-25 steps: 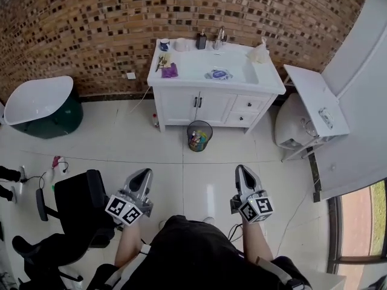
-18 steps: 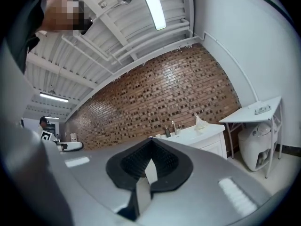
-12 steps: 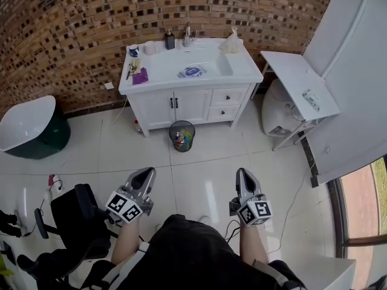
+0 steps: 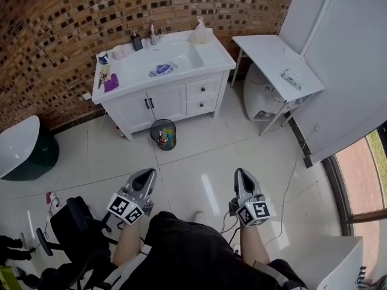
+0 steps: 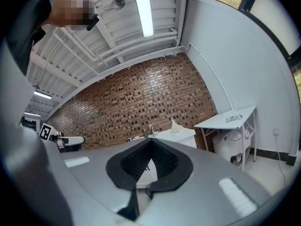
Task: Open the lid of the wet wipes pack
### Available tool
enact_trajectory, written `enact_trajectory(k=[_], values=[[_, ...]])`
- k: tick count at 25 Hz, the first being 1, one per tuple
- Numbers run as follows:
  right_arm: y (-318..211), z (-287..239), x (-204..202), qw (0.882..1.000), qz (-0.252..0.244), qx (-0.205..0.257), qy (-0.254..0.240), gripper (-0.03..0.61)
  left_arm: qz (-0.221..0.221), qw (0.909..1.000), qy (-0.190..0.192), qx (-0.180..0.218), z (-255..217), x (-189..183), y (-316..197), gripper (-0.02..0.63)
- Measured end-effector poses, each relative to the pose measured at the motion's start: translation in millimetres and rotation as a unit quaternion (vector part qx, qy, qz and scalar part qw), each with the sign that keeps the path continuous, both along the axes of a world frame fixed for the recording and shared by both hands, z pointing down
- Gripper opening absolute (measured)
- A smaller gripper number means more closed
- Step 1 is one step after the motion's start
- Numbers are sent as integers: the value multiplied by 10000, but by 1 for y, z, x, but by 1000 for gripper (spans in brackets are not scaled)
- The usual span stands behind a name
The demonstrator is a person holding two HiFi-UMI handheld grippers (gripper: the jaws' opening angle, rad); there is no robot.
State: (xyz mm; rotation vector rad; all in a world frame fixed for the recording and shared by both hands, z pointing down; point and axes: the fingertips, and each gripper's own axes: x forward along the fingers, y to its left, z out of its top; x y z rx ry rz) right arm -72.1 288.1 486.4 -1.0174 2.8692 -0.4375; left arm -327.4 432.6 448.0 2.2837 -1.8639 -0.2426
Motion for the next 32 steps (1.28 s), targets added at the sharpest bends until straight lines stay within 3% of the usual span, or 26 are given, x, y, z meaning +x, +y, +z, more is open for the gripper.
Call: enact_trajectory(k=[5,12,17,24,29,32], values=[[-16,5,40,9984,568,-19,63,0,562,9984,-34,24,7,30,-37,0],[-24,-2,71,9890,1451,17,283,0,1439,9894,-104,185,1,43,-96,0],[-31,-15,87,9821,1875,86,174,0,1801,9834,-112,201,-1,44,-127,0],[-39,-22,83,9755,2170,195,318,0,2130,9759,54,472,-14,38,-158,0],[-46,-32,69,9721,2299,335,314,0,2171,9748,213,464,-7,19,-168,0],[-48,-41,66,9688,2432,416,230,0,2438,9684,245,461,-6,18,-171,0]])
